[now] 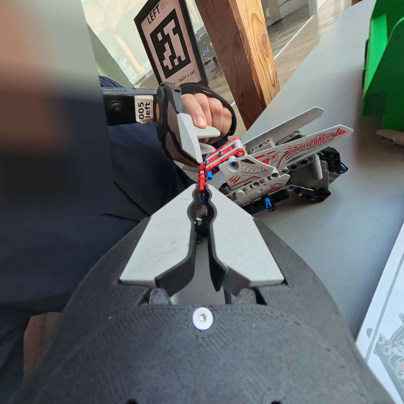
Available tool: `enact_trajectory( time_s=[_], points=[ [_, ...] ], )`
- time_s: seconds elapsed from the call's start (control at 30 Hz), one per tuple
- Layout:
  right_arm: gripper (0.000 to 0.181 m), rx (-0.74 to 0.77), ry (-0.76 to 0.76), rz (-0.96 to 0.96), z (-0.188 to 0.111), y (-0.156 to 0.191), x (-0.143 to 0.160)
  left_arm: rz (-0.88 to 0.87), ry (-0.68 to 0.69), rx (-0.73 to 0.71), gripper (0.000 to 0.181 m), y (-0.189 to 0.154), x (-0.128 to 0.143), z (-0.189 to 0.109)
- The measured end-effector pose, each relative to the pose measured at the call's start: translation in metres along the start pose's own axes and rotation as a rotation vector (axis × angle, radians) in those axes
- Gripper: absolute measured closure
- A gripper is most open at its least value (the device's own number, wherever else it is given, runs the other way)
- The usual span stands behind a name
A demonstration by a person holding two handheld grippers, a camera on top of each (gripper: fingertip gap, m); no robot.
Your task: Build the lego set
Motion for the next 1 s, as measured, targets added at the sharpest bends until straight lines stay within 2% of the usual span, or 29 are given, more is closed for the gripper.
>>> enact_trajectory(
  time_s=[0.23,0.33,0.43,0.57,0.7,0.83,1.0],
  points=[
    [0.18,0.054,0.047,-0.064,0.001,0.003,-0.002,-0.039,-0.019,0.017,0.181,0.0,0.001,0.0],
    [0.18,0.053,0.088,-0.102,0.013,0.007,0.0,-0.021,-0.043,0.037,0.181,-0.004,-0.004,0.004],
    [0.18,0.052,0.067,-0.101,0.011,0.004,-0.003,-0.02,-0.023,0.023,0.181,-0.005,-0.003,0.006],
    [0.18,0.042,0.029,-0.064,0.004,0.0,-0.002,-0.09,-0.085,0.016,0.181,-0.003,-0.006,-0.009],
    [0.18,0.033,0.03,-0.063,0.006,0.001,-0.001,-0.18,-0.067,-0.018,0.181,0.003,0.002,-0.018],
    [0.18,0.024,0.026,-0.055,0.006,0.001,-0.001,-0.298,-0.073,0.013,0.181,0.006,0.005,-0.014],
    [0.18,0.019,0.027,-0.061,0.004,0.001,-0.001,-0.324,-0.051,0.041,0.181,0.005,0.006,-0.006]
  ],
)
Point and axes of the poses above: each gripper's, where its closed fingertips meet, z out along the fingers, x out of its underside, y = z × x across the jaws, the point moved 5 cm from there along -z, back along the fingers, and after that the axes turned 8 degrees about x, right-handed, at the moved point
